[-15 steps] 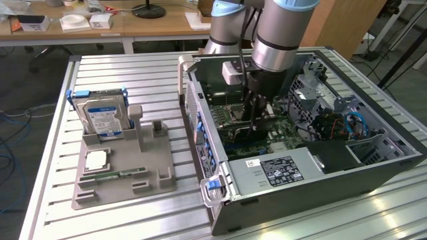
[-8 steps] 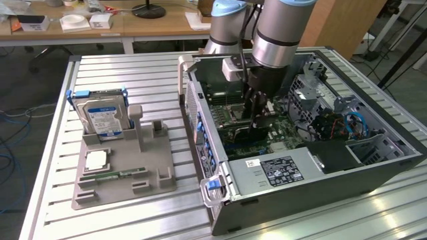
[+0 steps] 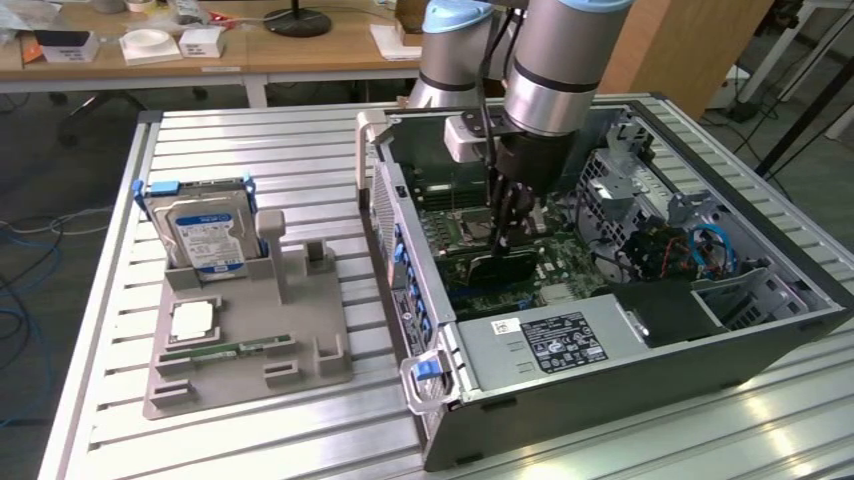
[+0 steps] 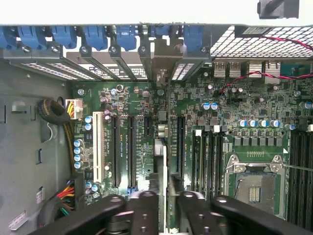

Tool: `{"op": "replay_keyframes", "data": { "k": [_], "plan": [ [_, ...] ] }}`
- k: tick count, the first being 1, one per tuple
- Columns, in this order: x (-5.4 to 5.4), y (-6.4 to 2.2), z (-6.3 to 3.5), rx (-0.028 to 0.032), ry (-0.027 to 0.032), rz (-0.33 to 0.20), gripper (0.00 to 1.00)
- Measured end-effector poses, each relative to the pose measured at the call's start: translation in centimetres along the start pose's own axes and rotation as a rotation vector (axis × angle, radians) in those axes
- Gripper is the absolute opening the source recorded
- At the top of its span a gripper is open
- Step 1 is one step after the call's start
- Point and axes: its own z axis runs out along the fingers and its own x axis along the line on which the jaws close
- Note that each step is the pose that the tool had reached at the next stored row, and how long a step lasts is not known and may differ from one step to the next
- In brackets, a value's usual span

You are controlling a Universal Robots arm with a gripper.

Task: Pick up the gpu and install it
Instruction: 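Insert the gpu into the slot, then press down on the gpu until it lock into place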

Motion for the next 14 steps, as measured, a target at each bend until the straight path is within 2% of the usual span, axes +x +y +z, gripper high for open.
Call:
{"op": "replay_keyframes", "data": {
  "k": [1, 2, 4, 14],
  "plan": [
    [0.00, 0.00, 0.00, 0.0000, 0.0000, 0.000, 0.20],
    [0.00, 0.00, 0.00, 0.0000, 0.0001, 0.000, 0.20],
    [0.00, 0.00, 0.00, 0.0001, 0.0000, 0.000, 0.11],
    [0.00, 0.00, 0.00, 0.0000, 0.0000, 0.000, 0.11]
  ]
}}
